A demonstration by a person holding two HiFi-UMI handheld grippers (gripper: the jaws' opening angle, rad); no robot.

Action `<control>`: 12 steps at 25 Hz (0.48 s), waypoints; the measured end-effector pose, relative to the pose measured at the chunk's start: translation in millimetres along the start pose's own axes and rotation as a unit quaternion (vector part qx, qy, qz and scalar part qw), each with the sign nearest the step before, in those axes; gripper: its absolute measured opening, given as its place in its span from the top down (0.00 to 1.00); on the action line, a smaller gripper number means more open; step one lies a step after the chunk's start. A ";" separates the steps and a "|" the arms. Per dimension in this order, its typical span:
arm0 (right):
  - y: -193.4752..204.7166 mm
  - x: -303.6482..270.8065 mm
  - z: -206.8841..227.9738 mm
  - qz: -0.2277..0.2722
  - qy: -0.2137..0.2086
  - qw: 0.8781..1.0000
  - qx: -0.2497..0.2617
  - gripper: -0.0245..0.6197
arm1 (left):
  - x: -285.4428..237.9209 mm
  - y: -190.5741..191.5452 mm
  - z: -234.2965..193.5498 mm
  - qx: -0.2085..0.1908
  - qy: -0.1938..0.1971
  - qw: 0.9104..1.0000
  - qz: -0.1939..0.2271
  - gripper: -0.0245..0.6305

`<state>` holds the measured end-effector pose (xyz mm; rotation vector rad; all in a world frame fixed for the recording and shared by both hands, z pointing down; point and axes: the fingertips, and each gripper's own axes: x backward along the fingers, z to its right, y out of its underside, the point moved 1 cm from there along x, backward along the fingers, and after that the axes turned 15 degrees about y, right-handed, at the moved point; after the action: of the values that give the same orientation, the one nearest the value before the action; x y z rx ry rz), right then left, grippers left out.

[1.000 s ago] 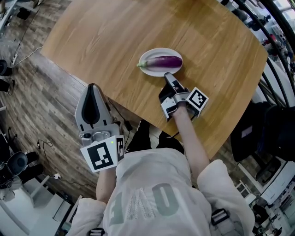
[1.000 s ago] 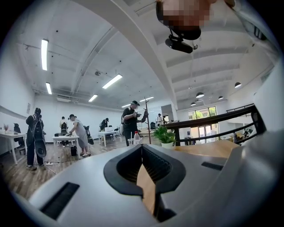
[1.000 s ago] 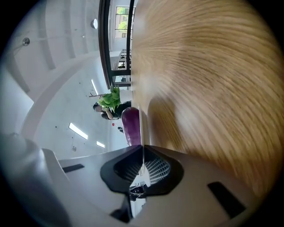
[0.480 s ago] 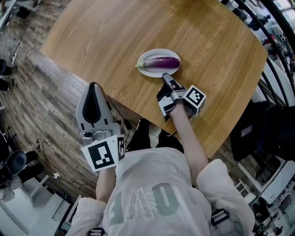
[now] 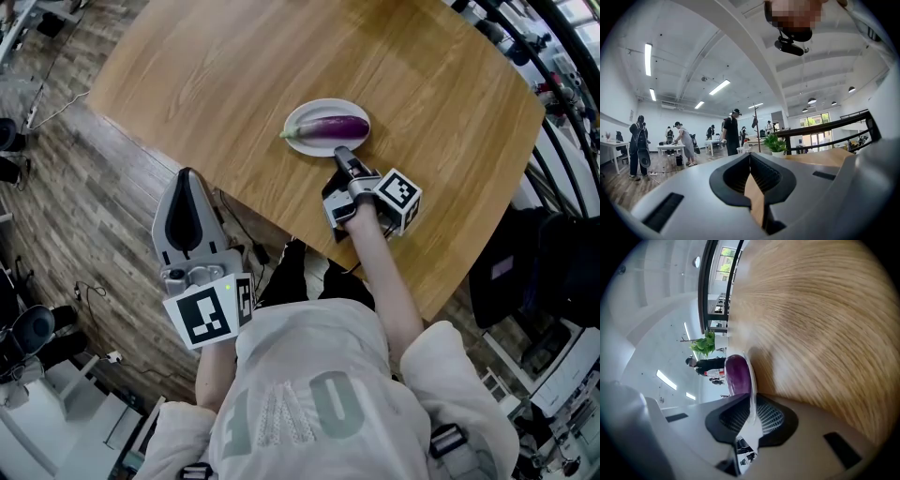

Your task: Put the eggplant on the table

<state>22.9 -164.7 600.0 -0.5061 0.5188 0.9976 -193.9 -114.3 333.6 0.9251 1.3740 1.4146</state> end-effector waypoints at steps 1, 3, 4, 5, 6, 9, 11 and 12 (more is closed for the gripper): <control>-1.1 0.3 0.6 0.006 0.006 1.000 0.005 0.91 | 0.9 0.0 -0.3 0.000 -0.001 1.000 0.000 0.95; -1.8 -0.3 -0.2 0.014 0.013 1.000 0.011 0.90 | 2.2 0.5 -1.6 0.000 -0.002 1.000 0.000 0.95; -1.6 -0.9 -1.5 0.015 0.014 1.000 0.012 0.88 | 2.6 0.7 -2.3 0.000 -0.002 1.000 0.000 0.95; -1.5 -1.4 -2.9 0.015 0.015 1.000 0.011 0.85 | 2.8 0.8 -2.7 0.000 -0.002 1.000 0.000 0.95; -1.6 -1.8 -4.2 0.014 0.016 1.000 0.010 0.83 | 2.7 0.6 -2.9 0.000 -0.002 1.000 0.000 0.95; -3.3 -1.9 -4.4 0.015 0.027 1.000 0.002 0.80 | 1.3 -0.5 -3.3 -0.001 -0.003 1.000 0.001 0.95; -2.8 1.3 -1.4 0.023 0.046 0.999 0.000 0.79 | 1.9 -1.8 -4.2 -0.001 -0.004 1.000 0.003 0.95; -1.2 4.3 0.8 0.026 0.057 0.998 -0.002 0.77 | 2.9 -2.4 -4.6 -0.002 -0.004 1.000 0.004 0.95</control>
<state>26.0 -161.9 598.1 -0.5577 0.6339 1.0237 -198.8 -113.0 330.5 0.9343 1.3615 1.4174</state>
